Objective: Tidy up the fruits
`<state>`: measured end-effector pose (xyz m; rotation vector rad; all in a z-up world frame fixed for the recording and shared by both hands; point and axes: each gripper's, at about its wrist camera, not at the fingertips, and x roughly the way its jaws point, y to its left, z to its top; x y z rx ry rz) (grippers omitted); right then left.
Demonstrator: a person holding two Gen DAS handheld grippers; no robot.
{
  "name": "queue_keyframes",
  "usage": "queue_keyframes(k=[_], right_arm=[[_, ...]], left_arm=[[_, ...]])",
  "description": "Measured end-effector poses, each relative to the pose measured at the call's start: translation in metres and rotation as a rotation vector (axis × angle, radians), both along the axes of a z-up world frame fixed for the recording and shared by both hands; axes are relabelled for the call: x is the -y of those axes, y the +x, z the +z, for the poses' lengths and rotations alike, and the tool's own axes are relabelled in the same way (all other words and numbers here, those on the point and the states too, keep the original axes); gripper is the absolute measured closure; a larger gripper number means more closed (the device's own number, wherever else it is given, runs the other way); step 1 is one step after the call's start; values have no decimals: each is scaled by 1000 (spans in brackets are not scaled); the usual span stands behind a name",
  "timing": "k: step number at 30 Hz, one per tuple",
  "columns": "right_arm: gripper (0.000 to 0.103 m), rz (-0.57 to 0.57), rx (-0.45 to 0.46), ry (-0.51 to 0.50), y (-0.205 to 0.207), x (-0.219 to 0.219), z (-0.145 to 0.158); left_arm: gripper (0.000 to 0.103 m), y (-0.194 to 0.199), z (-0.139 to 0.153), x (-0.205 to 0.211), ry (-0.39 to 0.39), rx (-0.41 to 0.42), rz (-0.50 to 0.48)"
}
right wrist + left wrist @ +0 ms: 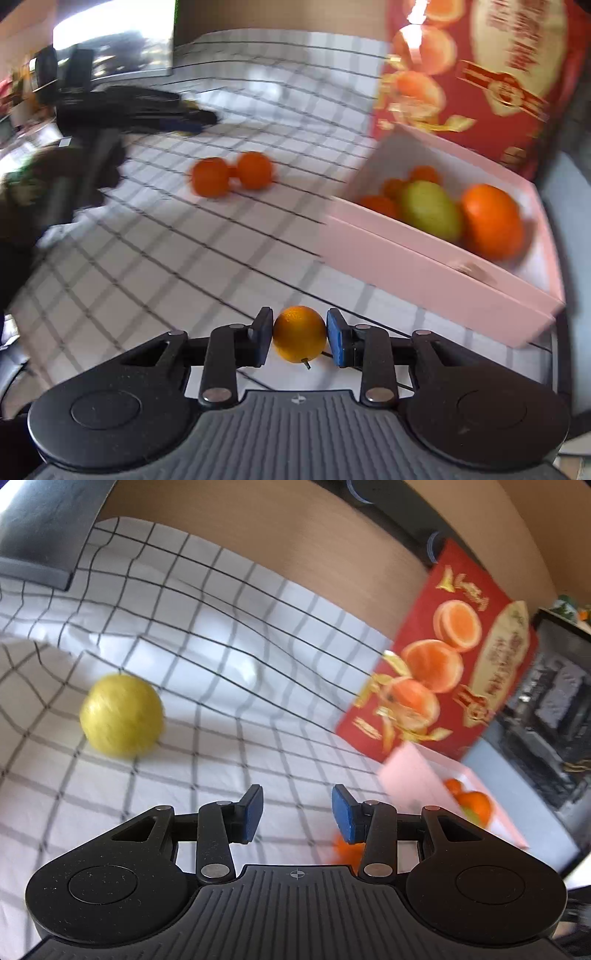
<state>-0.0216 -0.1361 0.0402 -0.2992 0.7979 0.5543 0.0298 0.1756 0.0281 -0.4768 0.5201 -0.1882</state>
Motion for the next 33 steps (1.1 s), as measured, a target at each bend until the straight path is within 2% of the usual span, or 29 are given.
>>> queue_keyframes(k=[3,4,6,7,8,9,11,14,15,18,20,22,26,33], right_arm=[[72,-14,7,50,7,16,-6],[68,-18,6,74,9,21,-8],[48,-43,24,103,11,27,-10],[32,-62,41,109,12,29,-11],[28,-77,54,110,11,29,-12],[28,-92,70,105,10,29,-15],[28,-97,84,91,6,29,-20],[28,-97,108,92,-2,28,-27],[28,-98,117,96,-5,28,-29],[27,-100,145,100,-10,27,-31],[22,-97,170,116,-14,28,-29],[22,-90,176,121,-14,29,-29],[18,-111,146,119,-9,29,-31],[17,-130,100,168,-4,35,-34]], left_arm=[[57,-22,7,21,21,40,-36],[57,-26,9,28,42,45,-46],[57,-31,12,43,104,46,-65],[57,-32,12,52,150,45,-68],[57,-33,13,60,206,43,-65],[57,-32,12,69,271,40,-54],[57,-30,10,79,349,32,-37],[56,-29,6,86,407,15,-5],[51,-29,5,86,421,13,7],[50,-29,5,84,405,3,21],[50,-26,5,83,387,-5,19],[50,-22,3,84,378,-13,4],[49,-16,-1,87,327,-45,-57],[49,-3,-11,101,342,-102,-100]])
